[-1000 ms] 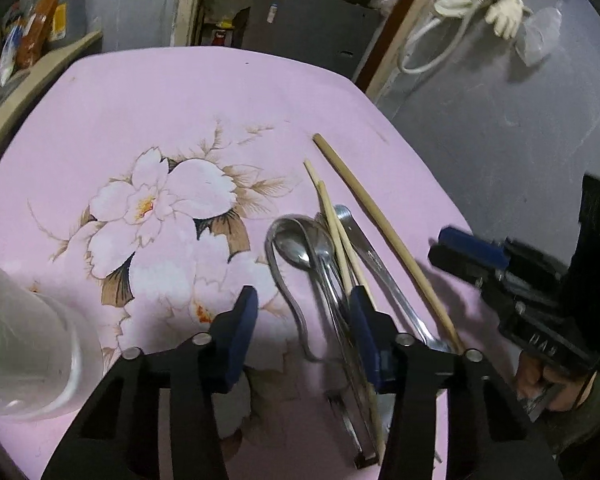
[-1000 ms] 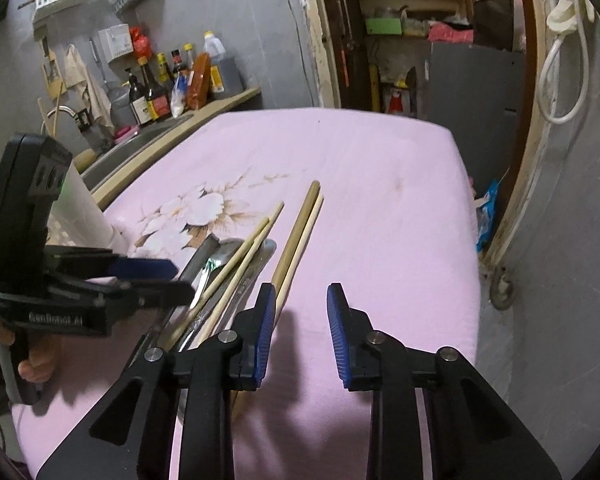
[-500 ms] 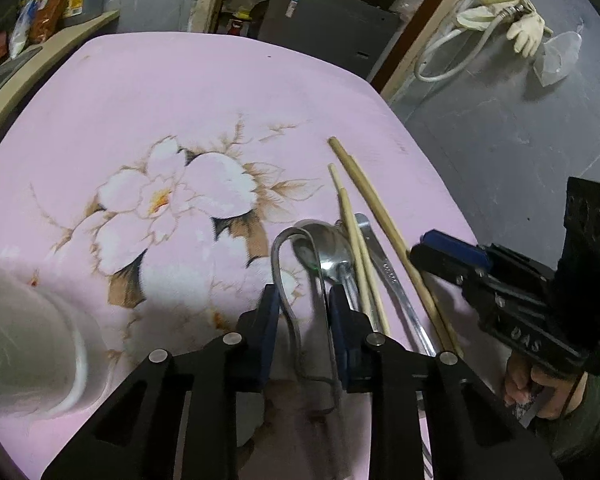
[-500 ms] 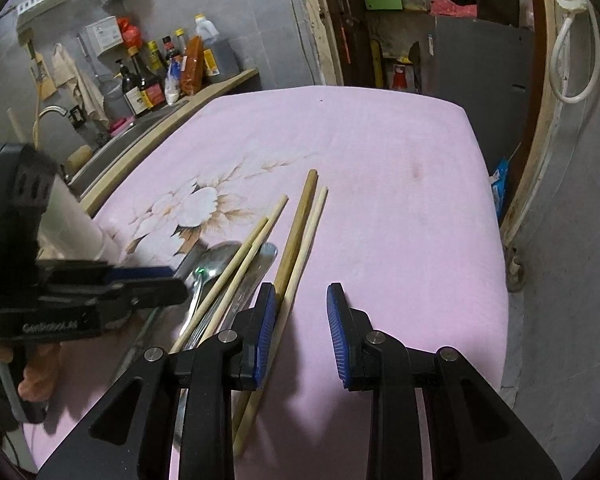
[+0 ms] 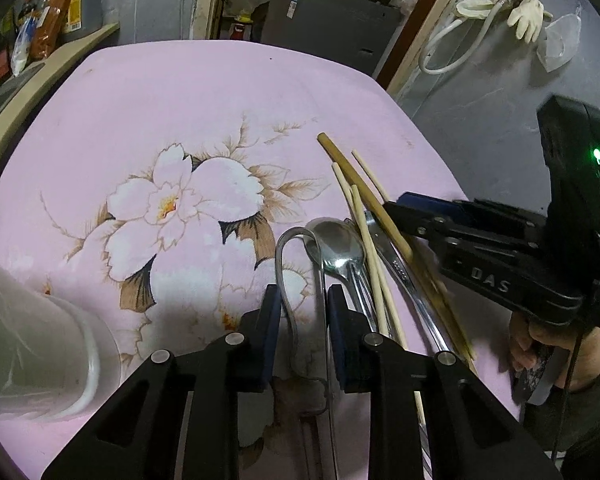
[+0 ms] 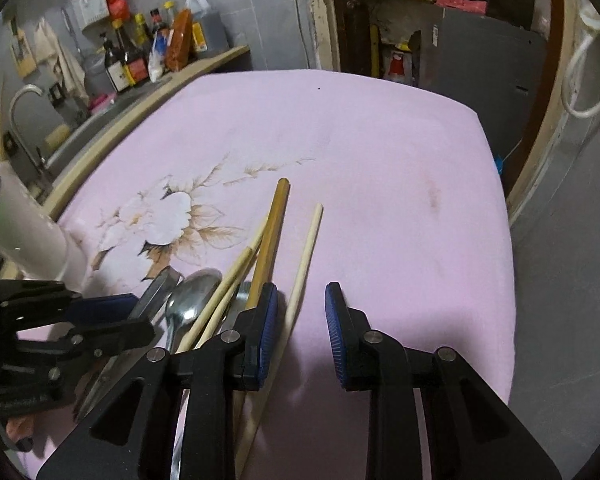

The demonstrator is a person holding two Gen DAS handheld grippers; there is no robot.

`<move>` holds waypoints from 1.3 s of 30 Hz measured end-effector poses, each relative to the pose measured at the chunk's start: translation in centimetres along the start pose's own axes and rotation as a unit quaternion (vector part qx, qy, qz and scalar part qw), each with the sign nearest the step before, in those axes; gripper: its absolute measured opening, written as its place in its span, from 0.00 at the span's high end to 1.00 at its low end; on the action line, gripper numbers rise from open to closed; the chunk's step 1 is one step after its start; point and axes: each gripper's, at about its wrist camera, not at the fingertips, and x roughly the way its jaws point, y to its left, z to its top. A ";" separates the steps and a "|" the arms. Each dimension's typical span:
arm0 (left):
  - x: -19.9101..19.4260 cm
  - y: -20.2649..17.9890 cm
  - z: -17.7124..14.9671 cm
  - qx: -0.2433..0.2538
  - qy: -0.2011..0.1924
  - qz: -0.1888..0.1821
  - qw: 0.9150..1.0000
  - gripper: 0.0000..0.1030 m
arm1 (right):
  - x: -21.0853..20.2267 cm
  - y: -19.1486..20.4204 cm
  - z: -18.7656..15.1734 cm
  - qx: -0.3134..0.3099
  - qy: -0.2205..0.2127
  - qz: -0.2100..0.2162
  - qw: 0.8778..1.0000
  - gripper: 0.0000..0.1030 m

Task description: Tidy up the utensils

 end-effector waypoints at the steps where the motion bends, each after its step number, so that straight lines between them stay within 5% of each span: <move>1: 0.3 -0.4 0.0 0.004 0.002 0.004 1.000 0.80 | 0.2 0.0 0.1 -0.004 0.004 -0.004 1.000 0.78; 6: 1.0 -1.6 0.6 0.024 0.027 0.028 0.999 0.80 | 0.8 -0.5 1.0 0.006 0.036 -0.003 0.999 0.78; 8: 1.2 -2.1 0.8 0.027 0.034 0.032 0.999 0.80 | 0.7 -0.9 1.3 0.021 0.048 0.002 0.999 0.92; 10: 1.2 -2.1 0.8 0.021 0.033 0.028 0.999 0.81 | 0.7 -1.4 1.6 0.048 0.057 0.015 0.997 0.94; 15: 0.6 -1.8 0.4 0.002 0.014 0.007 1.000 0.82 | -0.6 -1.8 0.8 0.083 0.032 0.043 0.995 0.97; 22: -3.8 -3.5 -2.1 0.036 -0.088 0.002 0.995 0.83 | -6.3 -0.8 -1.5 0.087 -0.106 0.058 0.989 0.97; 29: -8.9 -4.9 -3.3 0.041 -0.213 0.029 0.976 0.83 | -12.4 3.1 -3.8 0.064 -0.287 0.054 0.954 0.97; 39: -16.4 -3.3 -2.8 0.010 -0.325 0.033 0.945 0.83 | -16.3 9.1 -2.1 0.016 -0.429 0.052 0.902 0.97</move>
